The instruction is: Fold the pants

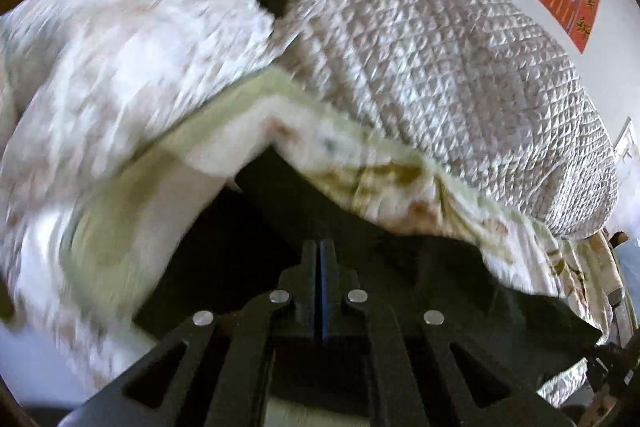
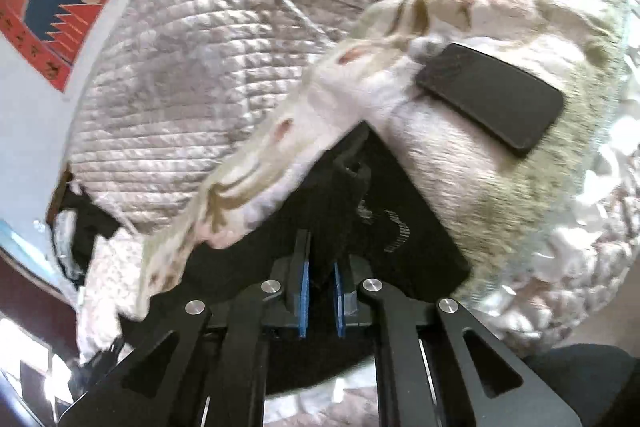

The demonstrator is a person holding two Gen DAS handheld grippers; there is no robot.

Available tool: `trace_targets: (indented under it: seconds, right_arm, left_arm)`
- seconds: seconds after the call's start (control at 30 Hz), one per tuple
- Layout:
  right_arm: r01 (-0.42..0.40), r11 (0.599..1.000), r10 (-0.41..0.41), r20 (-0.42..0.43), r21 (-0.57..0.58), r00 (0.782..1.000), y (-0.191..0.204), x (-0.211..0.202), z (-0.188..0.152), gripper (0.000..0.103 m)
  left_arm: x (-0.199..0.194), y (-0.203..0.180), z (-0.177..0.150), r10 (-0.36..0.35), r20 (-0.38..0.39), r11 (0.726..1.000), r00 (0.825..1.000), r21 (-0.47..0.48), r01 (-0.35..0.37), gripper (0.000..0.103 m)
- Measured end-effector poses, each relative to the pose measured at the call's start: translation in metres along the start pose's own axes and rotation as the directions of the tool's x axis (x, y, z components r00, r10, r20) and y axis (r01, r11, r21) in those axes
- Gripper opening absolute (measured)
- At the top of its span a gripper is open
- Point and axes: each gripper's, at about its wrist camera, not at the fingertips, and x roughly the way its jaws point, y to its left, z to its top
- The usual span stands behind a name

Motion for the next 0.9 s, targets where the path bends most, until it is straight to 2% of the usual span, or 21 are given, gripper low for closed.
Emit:
trace_targets:
  seconds: [0.1,0.17,0.23,0.3,0.37,0.43,0.5,0.67,0.77,0.83,0.9]
  right_arm:
    - [0.052,0.998,-0.050,-0.080,0.025,0.996,-0.013,0.021,-0.005,0.009]
    - [0.070,0.997,-0.067,-0.091,0.033,0.994,-0.017,0.027,-0.008,0.009]
    - [0.075,0.996,-0.070,-0.102,0.051,0.992,-0.021,0.031,-0.009,0.012]
    - [0.069,0.996,-0.063,-0.098,0.060,0.993,-0.022,0.031,-0.010,0.012]
    - [0.063,0.996,-0.058,-0.090,0.057,0.994,-0.022,0.030,-0.010,0.012]
    - [0.055,0.997,-0.051,-0.080,0.047,0.995,-0.020,0.028,-0.011,0.014]
    - [0.056,0.998,-0.053,-0.075,0.036,0.996,-0.017,0.029,-0.011,0.015]
    - [0.065,0.997,-0.062,-0.069,0.037,0.996,-0.017,0.034,-0.011,0.015]
    - [0.066,0.997,-0.063,-0.070,0.045,0.996,-0.019,0.035,-0.012,0.015]
    - [0.066,0.997,-0.063,-0.073,0.042,0.995,-0.020,0.035,-0.013,0.015]
    - [0.066,0.997,-0.063,-0.075,0.042,0.995,-0.021,0.037,-0.012,0.015]
  left_arm:
    - [0.010,0.014,-0.023,0.060,-0.072,0.998,0.996,-0.013,-0.061,0.002]
    - [0.018,0.026,-0.028,0.045,-0.119,0.997,0.992,-0.060,-0.053,0.002]
    - [0.022,0.033,-0.028,0.053,-0.130,0.994,0.990,-0.089,-0.065,0.004]
    - [0.025,0.038,-0.026,0.030,-0.138,0.993,0.990,-0.110,-0.045,0.006]
    - [0.026,0.041,-0.025,0.017,-0.137,0.991,0.990,-0.130,-0.035,0.020]
    - [0.024,0.041,-0.021,0.005,-0.110,0.990,0.994,-0.142,-0.021,0.040]
    - [0.028,0.040,-0.016,0.009,-0.089,0.990,0.996,-0.138,-0.021,0.046]
    - [0.043,0.043,-0.010,0.087,-0.081,0.986,0.993,-0.138,-0.098,0.046]
    - [0.038,0.041,-0.015,0.180,-0.069,0.974,0.981,-0.124,-0.188,0.045]
    - [0.033,0.046,-0.021,0.193,-0.068,0.969,0.979,-0.146,-0.201,0.044]
    - [0.031,0.049,-0.023,0.178,-0.061,0.970,0.982,-0.156,-0.185,0.045]
